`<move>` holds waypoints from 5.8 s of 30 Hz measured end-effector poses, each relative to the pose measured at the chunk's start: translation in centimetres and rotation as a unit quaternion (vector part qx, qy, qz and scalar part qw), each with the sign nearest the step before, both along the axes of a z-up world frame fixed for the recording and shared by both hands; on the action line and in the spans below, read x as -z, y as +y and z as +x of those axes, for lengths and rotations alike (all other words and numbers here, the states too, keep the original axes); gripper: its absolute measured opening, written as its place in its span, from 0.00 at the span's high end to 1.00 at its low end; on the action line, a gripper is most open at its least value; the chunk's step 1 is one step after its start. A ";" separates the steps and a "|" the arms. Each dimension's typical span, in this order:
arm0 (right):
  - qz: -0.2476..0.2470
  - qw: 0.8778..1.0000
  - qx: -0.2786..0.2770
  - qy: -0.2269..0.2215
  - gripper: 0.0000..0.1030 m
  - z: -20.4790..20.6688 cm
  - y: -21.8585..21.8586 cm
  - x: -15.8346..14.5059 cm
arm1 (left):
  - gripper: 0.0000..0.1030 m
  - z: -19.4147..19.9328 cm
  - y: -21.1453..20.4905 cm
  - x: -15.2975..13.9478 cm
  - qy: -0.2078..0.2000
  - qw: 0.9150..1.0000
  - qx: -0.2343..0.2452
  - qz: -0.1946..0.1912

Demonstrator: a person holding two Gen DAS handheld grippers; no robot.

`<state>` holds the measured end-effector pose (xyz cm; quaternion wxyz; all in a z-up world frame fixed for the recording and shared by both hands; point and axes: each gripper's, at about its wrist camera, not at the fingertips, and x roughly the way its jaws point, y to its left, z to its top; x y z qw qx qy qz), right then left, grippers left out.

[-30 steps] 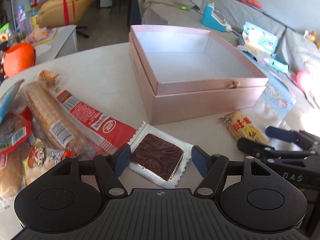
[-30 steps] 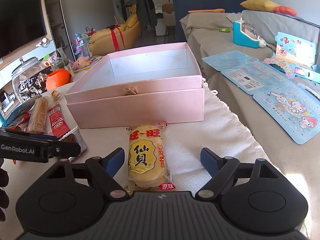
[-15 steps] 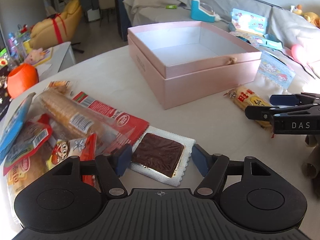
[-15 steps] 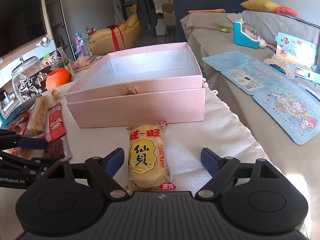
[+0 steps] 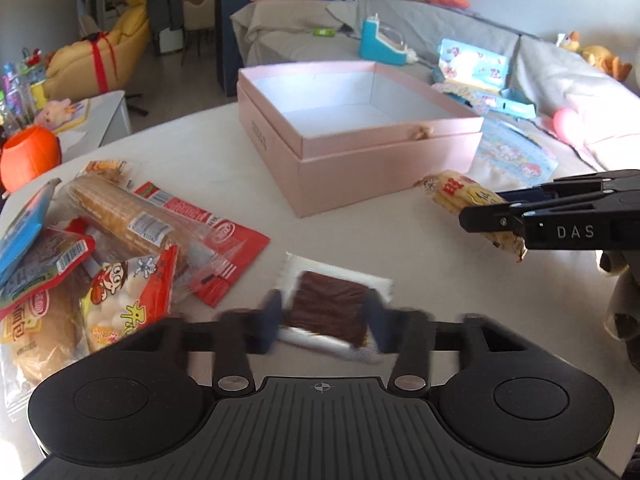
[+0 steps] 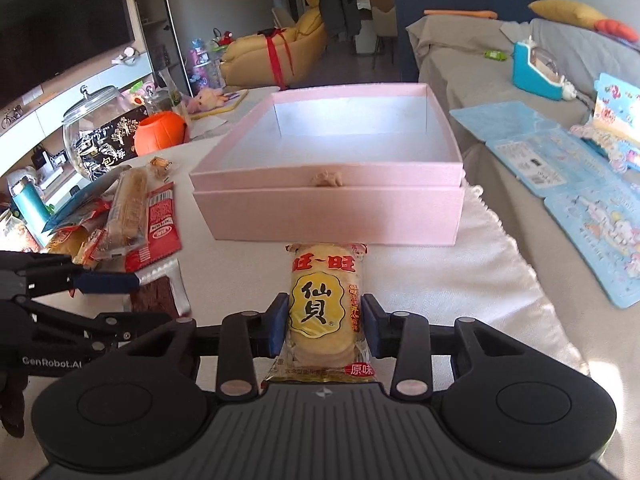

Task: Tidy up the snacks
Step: 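Grasp the brownie packet with the left tool while the right tool regrasps the rice cracker, then lift both packets into the pink box and open both tools, then move the right tool to the snack pile and grasp the small orange packet, then set the orange packet down near the pink box while the left tool moves over the bread stick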

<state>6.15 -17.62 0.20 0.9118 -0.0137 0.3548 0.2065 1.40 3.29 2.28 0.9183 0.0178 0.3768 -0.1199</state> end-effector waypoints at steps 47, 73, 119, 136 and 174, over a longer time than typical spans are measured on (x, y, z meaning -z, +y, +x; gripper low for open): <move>-0.020 0.999 0.011 -0.028 0.29 0.5 -0.2 2.1 | 0.41 1.7 -3.1 0.3 0.022 0.996 0.085 0.013; 0.005 1.000 0.015 -0.015 0.65 0.1 -1.0 1.2 | 0.48 0.6 -1.3 -1.8 -0.027 0.997 0.074 0.022; -0.038 0.973 -0.225 0.031 0.43 0.8 19.5 -0.4 | 0.51 -6.8 12.3 -1.3 -0.028 0.982 -0.142 -0.119; -0.028 0.979 -0.201 -0.002 0.43 9.7 23.7 -7.3 | 0.53 -6.4 11.9 -1.1 -0.030 0.985 -0.110 -0.127; -0.031 0.996 -0.087 -0.006 0.28 1.4 5.0 0.9 | 0.63 -0.1 2.7 -1.5 -0.012 0.997 -0.063 -0.036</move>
